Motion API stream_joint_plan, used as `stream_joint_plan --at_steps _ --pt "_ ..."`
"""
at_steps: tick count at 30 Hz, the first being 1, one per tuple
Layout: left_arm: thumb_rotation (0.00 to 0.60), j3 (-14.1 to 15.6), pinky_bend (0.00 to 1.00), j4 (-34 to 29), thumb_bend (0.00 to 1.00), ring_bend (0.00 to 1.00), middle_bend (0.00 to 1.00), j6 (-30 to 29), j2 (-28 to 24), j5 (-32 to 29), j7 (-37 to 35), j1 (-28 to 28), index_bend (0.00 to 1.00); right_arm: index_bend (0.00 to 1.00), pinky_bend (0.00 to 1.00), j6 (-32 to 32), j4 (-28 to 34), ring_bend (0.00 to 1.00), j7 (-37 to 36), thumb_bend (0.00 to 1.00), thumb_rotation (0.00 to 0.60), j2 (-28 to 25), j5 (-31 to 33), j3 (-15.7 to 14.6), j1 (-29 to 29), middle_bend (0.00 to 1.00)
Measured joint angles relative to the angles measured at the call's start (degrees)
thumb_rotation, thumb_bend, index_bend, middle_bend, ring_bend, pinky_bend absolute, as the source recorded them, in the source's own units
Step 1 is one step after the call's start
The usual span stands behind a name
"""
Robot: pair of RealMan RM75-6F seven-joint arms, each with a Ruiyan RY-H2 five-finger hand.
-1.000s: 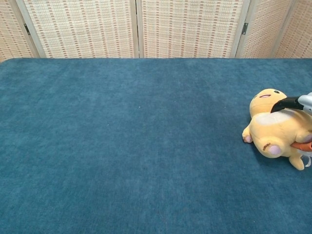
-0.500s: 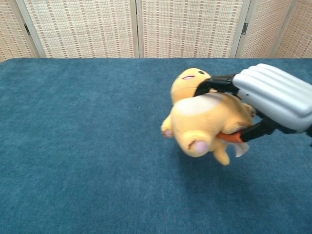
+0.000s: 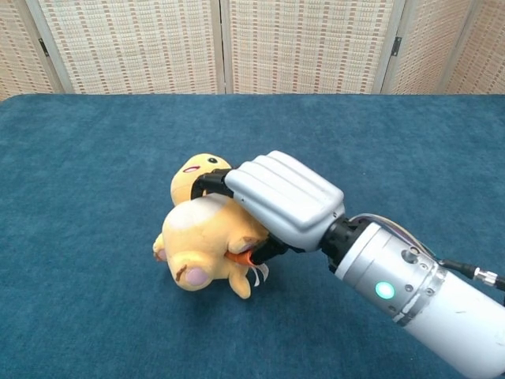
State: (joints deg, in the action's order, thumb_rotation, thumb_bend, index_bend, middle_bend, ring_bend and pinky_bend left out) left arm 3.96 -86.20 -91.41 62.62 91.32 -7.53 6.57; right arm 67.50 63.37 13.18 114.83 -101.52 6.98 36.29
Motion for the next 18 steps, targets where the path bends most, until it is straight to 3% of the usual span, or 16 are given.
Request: stream_joint_plan --at_steps 3,12,18 --pt "0.600 0.08 0.18 0.10 0.24 0.00 0.00 -0.24 0.00 0.19 -0.19 0.05 0.00 0.00 0.01 -0.59 0.86 0.00 0.60 0.05 0.600 -0.19 0.49 -0.20 0.50 0.00" --pt "0.600 0.54 0.18 0.31 0.25 0.00 0.00 -1.09 0.46 1.40 0.78 0.31 0.00 0.00 0.00 -1.39 15.64 0.00 -1.11 0.00 0.600 -8.65 2.12 -2.36 -0.31 0.00" --pt "0.600 1.13 0.20 0.97 0.25 0.00 0.00 -2.37 1.12 4.76 0.39 0.02 0.00 0.00 0.00 2.82 26.40 0.00 -2.83 0.01 0.600 -21.58 0.57 -8.33 -4.53 0.00"
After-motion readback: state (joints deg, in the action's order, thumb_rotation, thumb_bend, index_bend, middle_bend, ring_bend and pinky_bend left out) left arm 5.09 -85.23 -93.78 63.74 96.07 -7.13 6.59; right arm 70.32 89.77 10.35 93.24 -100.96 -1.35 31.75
